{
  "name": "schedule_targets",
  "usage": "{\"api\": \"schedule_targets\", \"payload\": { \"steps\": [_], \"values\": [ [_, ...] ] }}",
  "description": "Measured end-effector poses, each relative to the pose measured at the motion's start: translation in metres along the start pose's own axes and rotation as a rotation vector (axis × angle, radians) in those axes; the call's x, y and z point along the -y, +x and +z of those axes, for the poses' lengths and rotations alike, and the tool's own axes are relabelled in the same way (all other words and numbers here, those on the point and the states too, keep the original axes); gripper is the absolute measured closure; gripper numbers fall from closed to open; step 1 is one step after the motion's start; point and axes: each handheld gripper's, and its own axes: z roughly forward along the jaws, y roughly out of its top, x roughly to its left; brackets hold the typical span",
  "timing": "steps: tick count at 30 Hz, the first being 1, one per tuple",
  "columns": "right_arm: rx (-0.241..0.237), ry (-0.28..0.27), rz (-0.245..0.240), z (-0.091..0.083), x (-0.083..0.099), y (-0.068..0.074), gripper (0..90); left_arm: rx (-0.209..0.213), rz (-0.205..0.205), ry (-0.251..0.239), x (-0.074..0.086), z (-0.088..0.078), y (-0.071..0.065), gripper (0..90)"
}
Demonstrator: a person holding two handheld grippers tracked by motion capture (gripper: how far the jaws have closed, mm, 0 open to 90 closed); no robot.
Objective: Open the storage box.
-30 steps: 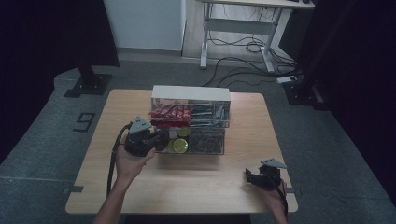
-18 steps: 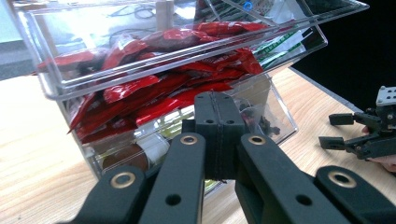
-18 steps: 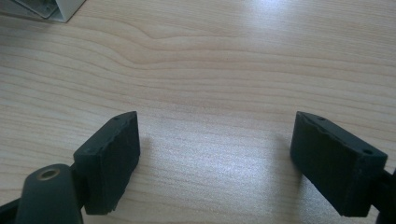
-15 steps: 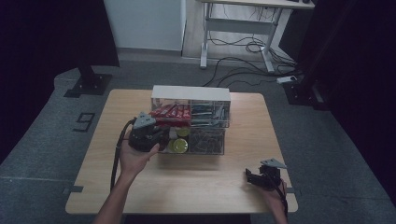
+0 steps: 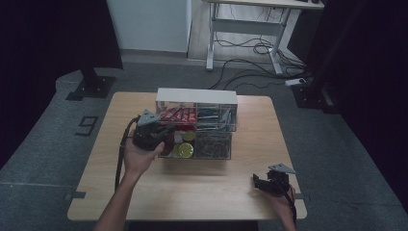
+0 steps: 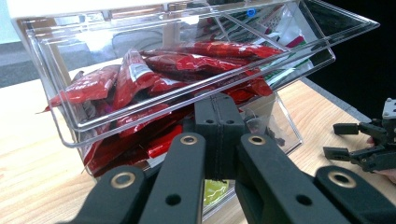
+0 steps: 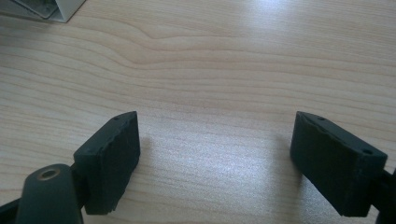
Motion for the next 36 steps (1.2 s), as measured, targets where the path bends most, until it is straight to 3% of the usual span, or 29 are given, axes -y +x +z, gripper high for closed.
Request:
{"api": "schedule_targets", "payload": {
  "steps": [7,25,36],
  "values": [
    [0.001,0.000,-0.001,0.000,0.000,0.000,16.2,-0.015,0.010,-0.003,-0.005,-0.002,0.000,90.0],
    [0.002,-0.001,-0.001,0.000,0.000,0.000,16.2,0.010,-0.018,-0.022,-0.017,-0.006,0.009,90.0],
    [0.003,-0.001,-0.001,0.000,0.000,0.000,16.2,-0.002,-0.035,-0.040,-0.027,-0.008,0.016,90.0]
  ]
}}
